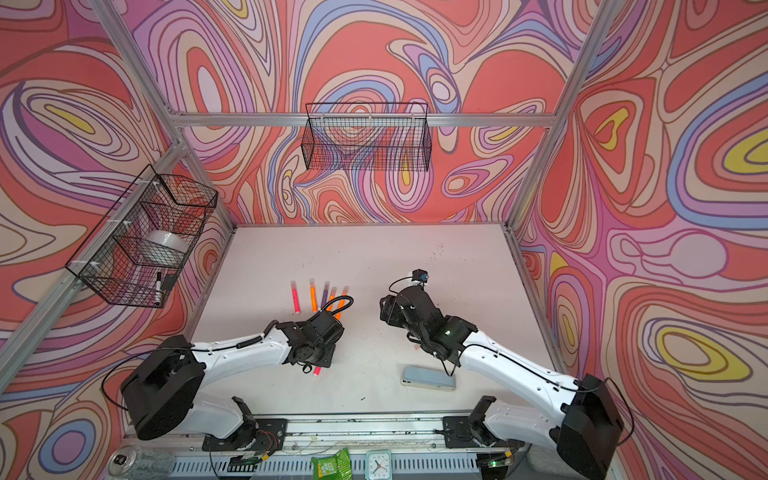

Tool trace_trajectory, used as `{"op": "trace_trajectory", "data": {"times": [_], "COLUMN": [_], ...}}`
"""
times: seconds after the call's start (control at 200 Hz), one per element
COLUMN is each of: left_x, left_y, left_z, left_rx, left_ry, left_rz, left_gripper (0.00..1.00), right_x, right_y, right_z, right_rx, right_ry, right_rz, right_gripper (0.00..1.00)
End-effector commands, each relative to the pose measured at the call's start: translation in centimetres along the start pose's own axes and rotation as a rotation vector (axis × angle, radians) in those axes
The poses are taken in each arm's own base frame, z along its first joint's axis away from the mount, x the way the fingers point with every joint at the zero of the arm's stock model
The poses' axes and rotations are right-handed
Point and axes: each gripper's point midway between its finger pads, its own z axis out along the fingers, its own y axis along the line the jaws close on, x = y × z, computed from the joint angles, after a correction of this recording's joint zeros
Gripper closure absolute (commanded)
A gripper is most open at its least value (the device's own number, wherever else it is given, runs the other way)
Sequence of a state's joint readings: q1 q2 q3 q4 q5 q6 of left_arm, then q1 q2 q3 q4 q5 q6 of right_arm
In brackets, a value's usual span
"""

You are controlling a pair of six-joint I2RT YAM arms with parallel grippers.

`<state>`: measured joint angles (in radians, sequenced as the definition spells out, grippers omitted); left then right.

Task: Insert the pens into the pen caps
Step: 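Move the left gripper to the uncapped pink marker and grasp it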

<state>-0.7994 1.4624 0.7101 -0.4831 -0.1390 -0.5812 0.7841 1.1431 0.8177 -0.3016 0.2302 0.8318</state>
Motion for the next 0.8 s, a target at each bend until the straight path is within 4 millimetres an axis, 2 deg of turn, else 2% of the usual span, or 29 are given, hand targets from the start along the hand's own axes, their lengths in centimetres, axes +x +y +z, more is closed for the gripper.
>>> {"op": "trace_trajectory", "data": {"times": [0.0,0.125,0.21,0.391,0.796], "left_x": [1.2,1.6,2.0,2.7,4.0], "left_y": [1.0,1.0,1.1,0.7,0.4], "left_z": [0.0,-0.4,-0.9,-1.4,-0.2], "left_rx": [-0.053,-0.039,-0.022,0.034,0.043], "left_ry": [0.058,0.065,0.061,0.061,0.119], "left_rz": [-0.014,-0.024,-0.032,-0.045,-0.054], "left_gripper": [0.77,0.66,0.62,0.61,0.63], "right_x": [0.4,0.3,0.4,0.7,0.9], "right_y": [-0.6,-0.5,-0.5,-0.4,-0.6], "right_z": [0.5,0.5,0.7,1.2,1.2], "right_rx": [0.012,0.01,0.009,0.004,0.003], "right_ry": [0.01,0.011,0.014,0.028,0.033], "right_rz": [0.002,0.002,0.003,0.004,0.015], "right_gripper": [0.22,0.22,0.23,0.23,0.23]}}
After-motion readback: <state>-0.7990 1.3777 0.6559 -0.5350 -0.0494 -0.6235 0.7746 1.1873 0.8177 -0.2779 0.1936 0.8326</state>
